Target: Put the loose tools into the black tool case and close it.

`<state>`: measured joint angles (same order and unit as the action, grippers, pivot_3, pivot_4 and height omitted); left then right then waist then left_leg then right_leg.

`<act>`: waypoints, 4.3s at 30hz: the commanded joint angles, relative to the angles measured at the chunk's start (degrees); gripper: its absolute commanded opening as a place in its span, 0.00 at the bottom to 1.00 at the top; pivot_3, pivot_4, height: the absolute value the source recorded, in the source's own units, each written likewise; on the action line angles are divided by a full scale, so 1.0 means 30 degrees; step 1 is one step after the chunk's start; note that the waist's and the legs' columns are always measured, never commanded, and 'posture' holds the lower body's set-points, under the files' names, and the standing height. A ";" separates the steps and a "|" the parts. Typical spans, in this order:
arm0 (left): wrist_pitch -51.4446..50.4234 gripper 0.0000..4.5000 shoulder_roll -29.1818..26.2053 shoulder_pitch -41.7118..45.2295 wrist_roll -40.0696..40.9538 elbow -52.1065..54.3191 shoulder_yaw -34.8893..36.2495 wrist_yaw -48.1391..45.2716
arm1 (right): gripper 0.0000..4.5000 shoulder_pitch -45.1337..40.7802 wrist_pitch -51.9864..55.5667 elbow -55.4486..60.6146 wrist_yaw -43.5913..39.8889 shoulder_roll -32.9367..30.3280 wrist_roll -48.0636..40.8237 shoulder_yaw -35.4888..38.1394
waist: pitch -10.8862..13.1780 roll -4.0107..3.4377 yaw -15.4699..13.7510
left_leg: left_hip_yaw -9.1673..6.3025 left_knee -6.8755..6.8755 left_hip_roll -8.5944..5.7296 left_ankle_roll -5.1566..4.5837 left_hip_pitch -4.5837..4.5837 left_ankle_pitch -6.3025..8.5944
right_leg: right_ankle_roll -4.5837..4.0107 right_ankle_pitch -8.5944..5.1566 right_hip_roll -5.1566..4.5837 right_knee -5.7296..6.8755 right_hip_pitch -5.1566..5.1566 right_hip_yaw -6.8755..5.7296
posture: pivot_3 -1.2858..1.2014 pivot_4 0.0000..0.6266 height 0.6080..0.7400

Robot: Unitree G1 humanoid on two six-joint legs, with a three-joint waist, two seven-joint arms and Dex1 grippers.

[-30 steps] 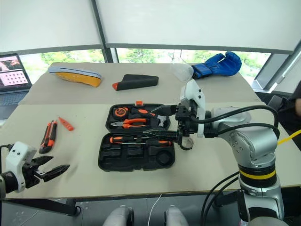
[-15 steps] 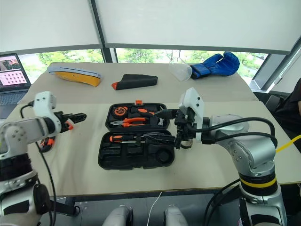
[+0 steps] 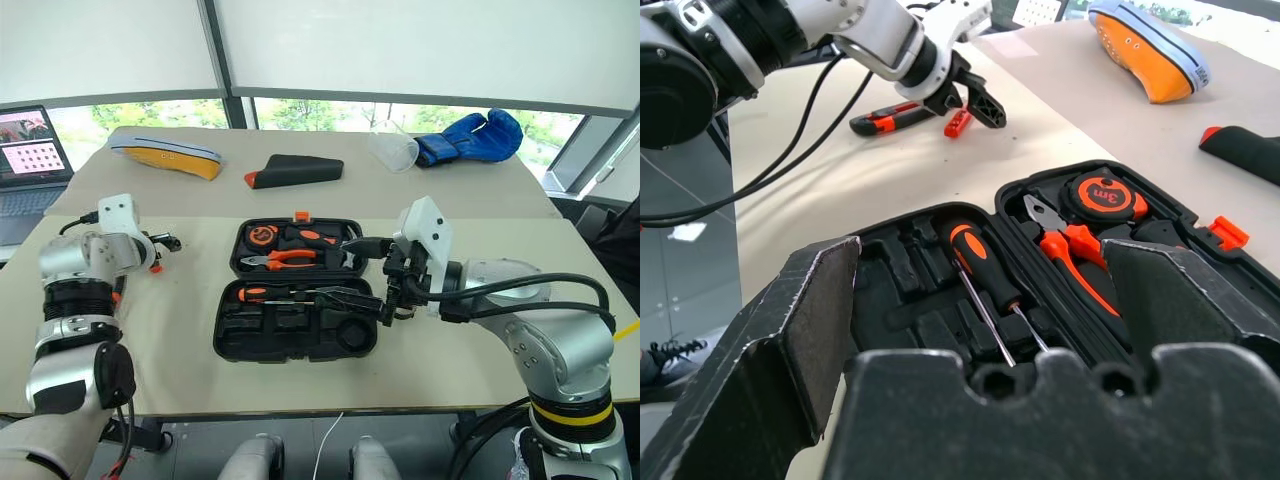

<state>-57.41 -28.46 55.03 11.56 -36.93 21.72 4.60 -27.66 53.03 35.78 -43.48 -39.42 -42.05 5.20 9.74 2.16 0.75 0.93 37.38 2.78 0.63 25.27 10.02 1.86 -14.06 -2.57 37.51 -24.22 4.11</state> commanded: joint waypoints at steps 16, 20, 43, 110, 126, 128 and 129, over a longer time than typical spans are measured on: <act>0.1289 1.00 0.0360 0.0745 0.0221 0.0895 0.1742 0.2546 | 0.99 0.0830 -0.0589 0.1034 0.1098 -0.0693 -0.0985 0.0471 | 0.0023 0.0040 0.0071 | -0.0002 -0.0030 -0.0002 0.0053 -0.0005 -0.0032 | 0.0011 0.0007 -0.0001 -0.0007 -0.0002 -0.0001 | 0.52 0.24 1.00; 0.0243 1.00 0.0647 0.0230 0.0437 0.1203 0.2311 0.3216 | 0.99 0.0879 -0.0698 0.0969 0.1024 -0.0692 -0.0960 0.0401 | 0.0023 0.0040 0.0114 | -0.0002 -0.0048 -0.0001 0.0052 -0.0007 -0.0032 | 0.0010 0.0008 0.0000 -0.0005 -0.0008 0.0004 | 0.52 0.24 1.00; 0.2469 0.21 0.0548 0.1657 0.0614 -0.3821 0.2666 0.3508 | 1.00 0.1114 -0.0429 0.1516 0.1382 -0.1172 -0.1830 0.1208 | 0.0038 0.0065 -0.0191 | -0.0005 -0.0039 -0.0012 0.0121 -0.0024 -0.0092 | 0.0078 0.0038 -0.0017 0.0006 0.0022 -0.0023 | 0.52 0.24 1.00; 0.6731 0.91 -0.6444 -0.3173 0.0786 1.1248 -1.2786 -3.0646 | 1.00 0.4547 -0.1196 0.3343 0.2680 -0.2345 -0.2384 0.1469 | 0.0067 0.0106 0.0040 | 0.0002 -0.0130 0.0028 0.0008 0.0033 -0.0175 | 0.0113 0.0018 0.0007 -0.0126 -0.0003 -0.0016 | 0.52 0.24 1.00; 0.5418 0.01 -0.3166 -0.6466 0.2833 1.0818 -0.9642 -2.5666 | 1.00 0.4671 -0.1519 0.3077 0.2222 -0.2551 -0.2046 0.1078 | 0.0065 0.0105 0.0038 | 0.0002 -0.0084 0.0029 -0.0002 0.0020 -0.0183 | 0.0130 0.0055 0.0010 -0.0114 0.0015 -0.0014 | 0.52 0.24 1.00; 0.5269 0.01 -0.3330 -0.6696 0.2556 1.1177 -1.0208 -2.5589 | 1.00 0.4534 -0.1507 0.3083 0.2286 -0.2437 -0.2026 0.0900 | 0.0066 0.0105 0.0038 | 0.0010 -0.0083 0.0027 -0.0001 0.0016 -0.0183 | 0.0130 0.0055 0.0003 -0.0120 0.0023 -0.0005 | 0.52 0.24 1.00; 0.5212 0.01 -0.3341 -0.6671 0.2435 1.1139 -1.0323 -2.5387 | 1.00 0.4487 -0.1500 0.3118 0.2323 -0.2380 -0.2038 0.0830 | 0.0065 0.0105 0.0036 | 0.0011 -0.0083 0.0026 -0.0001 0.0017 -0.0183 | 0.0130 0.0056 0.0003 -0.0121 0.0022 -0.0005 | 0.52 0.24 1.00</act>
<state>-41.80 -37.98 34.75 19.11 -5.51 -8.77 -71.81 -13.09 50.31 43.96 -36.50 -46.57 -48.11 7.29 9.94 2.48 0.85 0.96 37.14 2.86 0.63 25.32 9.47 2.25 -13.89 -2.56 37.15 -24.15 4.10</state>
